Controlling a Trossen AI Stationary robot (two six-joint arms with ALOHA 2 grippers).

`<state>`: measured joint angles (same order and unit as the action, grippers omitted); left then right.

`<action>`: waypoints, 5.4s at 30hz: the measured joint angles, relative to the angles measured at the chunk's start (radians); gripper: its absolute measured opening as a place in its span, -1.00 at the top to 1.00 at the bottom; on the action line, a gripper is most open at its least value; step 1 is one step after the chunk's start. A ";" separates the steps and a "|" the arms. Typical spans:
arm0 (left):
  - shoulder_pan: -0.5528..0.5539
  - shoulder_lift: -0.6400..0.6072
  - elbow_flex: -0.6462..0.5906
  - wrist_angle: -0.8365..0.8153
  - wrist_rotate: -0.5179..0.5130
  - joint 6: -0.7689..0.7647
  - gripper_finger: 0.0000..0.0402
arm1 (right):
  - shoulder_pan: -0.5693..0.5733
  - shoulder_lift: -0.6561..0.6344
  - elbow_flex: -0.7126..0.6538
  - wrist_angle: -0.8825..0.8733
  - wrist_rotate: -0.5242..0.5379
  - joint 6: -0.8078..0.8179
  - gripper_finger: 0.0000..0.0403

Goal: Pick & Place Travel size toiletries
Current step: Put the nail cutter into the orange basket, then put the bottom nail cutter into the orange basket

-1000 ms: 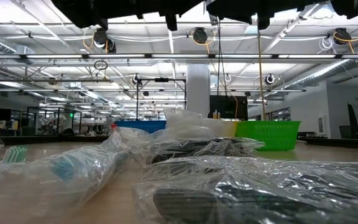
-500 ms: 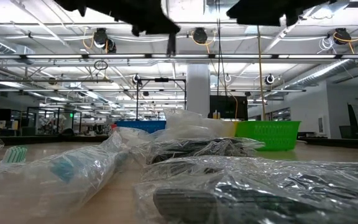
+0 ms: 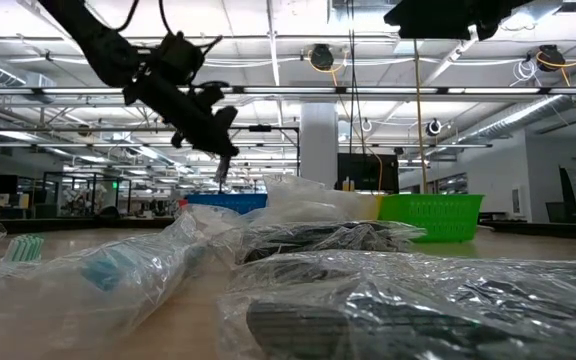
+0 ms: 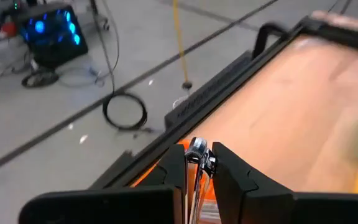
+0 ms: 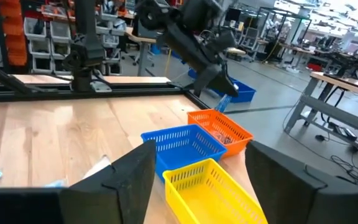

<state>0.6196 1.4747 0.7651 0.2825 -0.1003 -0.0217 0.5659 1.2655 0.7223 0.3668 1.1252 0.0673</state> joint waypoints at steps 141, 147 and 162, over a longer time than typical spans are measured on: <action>-0.015 0.057 0.001 0.016 -0.003 -0.009 0.30 | 0.165 0.575 0.234 -0.352 -0.989 0.240 0.10; -0.014 0.057 0.001 0.017 -0.003 -0.009 0.30 | 0.167 0.575 0.234 -0.368 -0.991 0.258 0.35; -0.014 0.057 0.001 0.017 -0.003 -0.009 0.30 | 0.154 0.494 0.226 -0.435 -0.999 0.288 0.83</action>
<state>0.6052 1.5314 0.7658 0.2996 -0.1034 -0.0307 0.7204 1.7595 0.9485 -0.0680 0.1265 0.3558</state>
